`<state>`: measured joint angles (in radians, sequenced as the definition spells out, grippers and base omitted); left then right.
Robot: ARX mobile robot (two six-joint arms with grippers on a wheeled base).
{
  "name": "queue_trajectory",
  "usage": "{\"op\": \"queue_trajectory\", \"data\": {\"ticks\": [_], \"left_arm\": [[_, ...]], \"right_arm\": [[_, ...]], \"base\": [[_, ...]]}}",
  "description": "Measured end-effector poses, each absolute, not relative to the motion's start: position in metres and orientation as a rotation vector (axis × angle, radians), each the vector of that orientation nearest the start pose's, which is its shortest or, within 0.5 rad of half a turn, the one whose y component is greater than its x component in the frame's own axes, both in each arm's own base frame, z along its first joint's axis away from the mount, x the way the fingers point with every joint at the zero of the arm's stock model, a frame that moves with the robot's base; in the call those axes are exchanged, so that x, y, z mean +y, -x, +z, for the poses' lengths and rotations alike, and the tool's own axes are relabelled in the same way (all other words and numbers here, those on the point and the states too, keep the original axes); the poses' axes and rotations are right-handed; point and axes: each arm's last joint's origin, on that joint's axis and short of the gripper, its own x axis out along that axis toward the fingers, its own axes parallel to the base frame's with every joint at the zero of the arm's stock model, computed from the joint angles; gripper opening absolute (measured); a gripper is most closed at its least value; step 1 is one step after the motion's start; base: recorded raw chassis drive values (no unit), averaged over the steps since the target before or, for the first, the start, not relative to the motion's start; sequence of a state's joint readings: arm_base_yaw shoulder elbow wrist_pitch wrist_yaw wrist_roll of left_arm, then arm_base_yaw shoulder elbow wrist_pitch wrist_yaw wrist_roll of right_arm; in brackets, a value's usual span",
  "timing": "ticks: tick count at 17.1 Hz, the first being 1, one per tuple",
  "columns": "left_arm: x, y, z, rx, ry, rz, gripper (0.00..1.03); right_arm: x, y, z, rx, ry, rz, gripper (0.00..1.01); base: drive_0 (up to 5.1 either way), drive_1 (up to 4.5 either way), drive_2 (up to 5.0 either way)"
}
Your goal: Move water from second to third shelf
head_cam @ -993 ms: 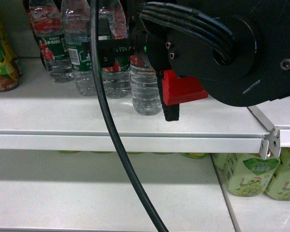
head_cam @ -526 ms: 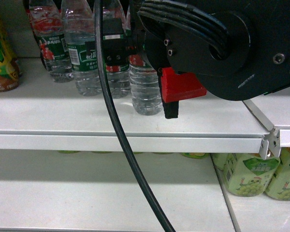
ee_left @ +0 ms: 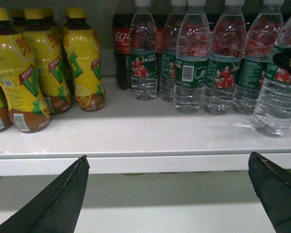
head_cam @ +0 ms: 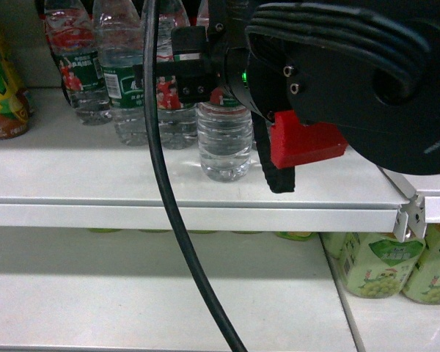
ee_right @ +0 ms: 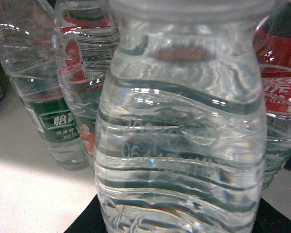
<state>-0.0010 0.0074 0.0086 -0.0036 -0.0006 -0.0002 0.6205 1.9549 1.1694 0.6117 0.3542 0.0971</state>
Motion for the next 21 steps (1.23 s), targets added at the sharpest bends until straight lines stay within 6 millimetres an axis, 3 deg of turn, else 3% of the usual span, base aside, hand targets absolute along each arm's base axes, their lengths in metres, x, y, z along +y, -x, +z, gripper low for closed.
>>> {"op": "queue_trajectory", "data": {"ticks": [5,12,18,21], "left_arm": [[0.000,-0.098,0.166,0.002,0.000,0.000,0.98],[0.000,-0.098,0.166,0.002,0.000,0.000,0.98],[0.000,-0.098,0.166,0.002,0.000,0.000,0.98],[0.000,-0.098,0.166,0.002,0.000,0.000,0.98]], "right_arm": [[0.206,-0.320,0.205,0.199,-0.050,0.299,0.42],[0.138,-0.260,0.202,0.232,-0.096,0.277,0.42],[0.069,-0.197,0.229,0.156,-0.125,0.122,0.42],[0.047,-0.173,0.249,0.080,-0.083,0.043,0.42]], "base": [[0.0,0.00,0.0],[0.0,0.00,0.0],[0.0,0.00,0.0],[0.0,0.00,0.0]]}}
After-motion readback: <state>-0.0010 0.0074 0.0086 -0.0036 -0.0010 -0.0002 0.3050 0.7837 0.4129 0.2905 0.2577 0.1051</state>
